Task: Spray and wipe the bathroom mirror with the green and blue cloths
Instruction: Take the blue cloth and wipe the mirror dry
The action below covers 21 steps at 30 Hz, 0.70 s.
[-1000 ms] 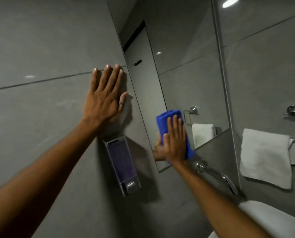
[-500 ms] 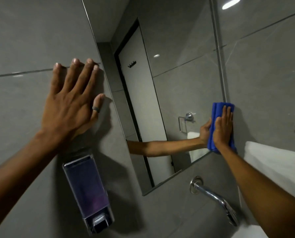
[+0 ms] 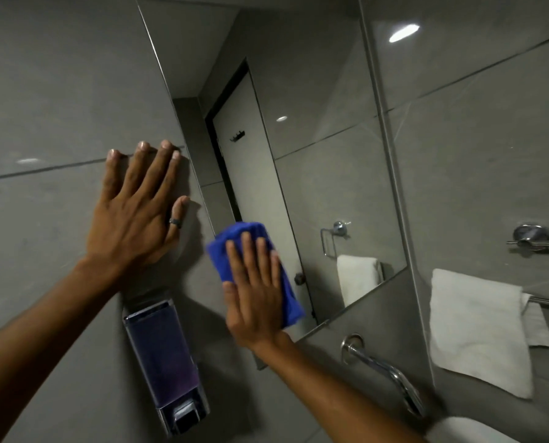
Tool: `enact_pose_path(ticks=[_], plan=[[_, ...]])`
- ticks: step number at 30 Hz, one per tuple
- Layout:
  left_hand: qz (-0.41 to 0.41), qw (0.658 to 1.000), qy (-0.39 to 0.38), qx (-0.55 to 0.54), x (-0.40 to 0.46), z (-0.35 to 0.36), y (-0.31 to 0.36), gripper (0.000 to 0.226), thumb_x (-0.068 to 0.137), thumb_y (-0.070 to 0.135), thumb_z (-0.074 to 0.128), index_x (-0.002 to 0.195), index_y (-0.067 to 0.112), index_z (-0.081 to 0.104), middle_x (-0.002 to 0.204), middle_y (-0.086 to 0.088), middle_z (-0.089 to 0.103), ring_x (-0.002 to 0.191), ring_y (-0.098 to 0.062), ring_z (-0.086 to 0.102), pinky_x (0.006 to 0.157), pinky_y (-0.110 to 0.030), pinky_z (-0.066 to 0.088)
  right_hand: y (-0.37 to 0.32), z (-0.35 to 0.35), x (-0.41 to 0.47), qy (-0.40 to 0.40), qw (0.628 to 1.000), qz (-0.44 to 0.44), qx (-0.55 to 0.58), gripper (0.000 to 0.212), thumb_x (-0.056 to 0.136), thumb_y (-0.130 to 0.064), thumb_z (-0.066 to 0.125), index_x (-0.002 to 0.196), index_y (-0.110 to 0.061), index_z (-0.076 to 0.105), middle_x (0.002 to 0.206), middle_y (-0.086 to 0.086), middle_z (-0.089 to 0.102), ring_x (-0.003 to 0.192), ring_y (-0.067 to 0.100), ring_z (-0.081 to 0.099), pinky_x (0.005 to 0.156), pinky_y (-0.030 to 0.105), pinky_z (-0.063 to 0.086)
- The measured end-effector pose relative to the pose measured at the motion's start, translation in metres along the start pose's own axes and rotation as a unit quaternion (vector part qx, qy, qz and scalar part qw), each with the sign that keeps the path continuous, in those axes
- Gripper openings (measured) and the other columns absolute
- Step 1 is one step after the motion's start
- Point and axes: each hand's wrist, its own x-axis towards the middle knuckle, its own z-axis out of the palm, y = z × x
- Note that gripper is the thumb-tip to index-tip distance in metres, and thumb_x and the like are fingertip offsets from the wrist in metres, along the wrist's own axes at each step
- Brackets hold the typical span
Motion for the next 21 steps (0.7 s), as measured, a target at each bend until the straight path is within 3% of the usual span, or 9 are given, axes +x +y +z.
enact_pose_path(ticks=[3, 8, 11, 16, 21], plan=[[-0.007, 1.0, -0.006, -0.016, 0.004, -0.005, -0.003, 0.076, 0.102, 0.057, 0.015, 0.168, 0.017, 0.014, 0.177, -0.011, 0.012, 0.164, -0.033, 0.005, 0.133, -0.057, -0.004, -0.021, -0.009, 0.047, 0.003, 0.999, -0.044, 0.003, 0.06, 0.105, -0.045, 0.012, 0.162, -0.027, 0.006, 0.173, -0.004, 0.001, 0.16, 0.021, -0.001, 0.129, 0.048, -0.003], [-0.038, 0.998, 0.047, 0.004, 0.028, 0.007, -0.017, 0.075, 0.102, 0.06, 0.017, 0.168, 0.027, 0.01, 0.178, -0.007, 0.007, 0.164, -0.034, 0.001, 0.131, -0.06, -0.007, 0.032, -0.032, 0.123, 0.038, 0.996, -0.062, -0.05, 0.062, 0.104, -0.044, 0.021, 0.162, -0.026, 0.008, 0.173, -0.004, 0.005, 0.16, 0.02, 0.002, 0.13, 0.048, 0.006], [-0.027, 0.994, 0.097, 0.051, 0.034, 0.03, -0.025, 0.077, 0.101, 0.062, 0.018, 0.169, 0.027, 0.009, 0.179, -0.005, 0.004, 0.165, -0.033, -0.001, 0.131, -0.056, -0.012, 0.084, -0.047, 0.155, 0.06, 0.995, -0.012, -0.075, 0.067, 0.1, -0.041, 0.03, 0.162, -0.026, 0.008, 0.172, -0.002, 0.01, 0.16, 0.019, 0.006, 0.129, 0.048, 0.013], [-0.037, 0.992, 0.095, 0.081, 0.038, 0.068, -0.041, 0.087, 0.092, 0.067, 0.028, 0.168, 0.03, 0.011, 0.179, -0.004, 0.003, 0.165, -0.034, -0.001, 0.13, -0.065, -0.001, 0.188, -0.084, 0.19, 0.063, 0.994, 0.087, 0.004, 0.059, 0.104, -0.044, 0.017, 0.161, -0.03, 0.009, 0.17, -0.008, 0.003, 0.159, 0.011, -0.001, 0.131, 0.045, 0.007], [-0.033, 0.989, 0.102, 0.101, 0.037, 0.06, -0.043, 0.084, 0.093, 0.066, 0.026, 0.168, 0.03, 0.012, 0.179, -0.002, 0.003, 0.166, -0.032, -0.001, 0.131, -0.063, -0.002, 0.258, -0.104, 0.212, 0.104, 0.977, 0.188, -0.004, 0.058, 0.105, -0.034, 0.025, 0.161, -0.019, 0.018, 0.171, 0.006, 0.014, 0.159, 0.026, 0.011, 0.13, 0.046, 0.01]])
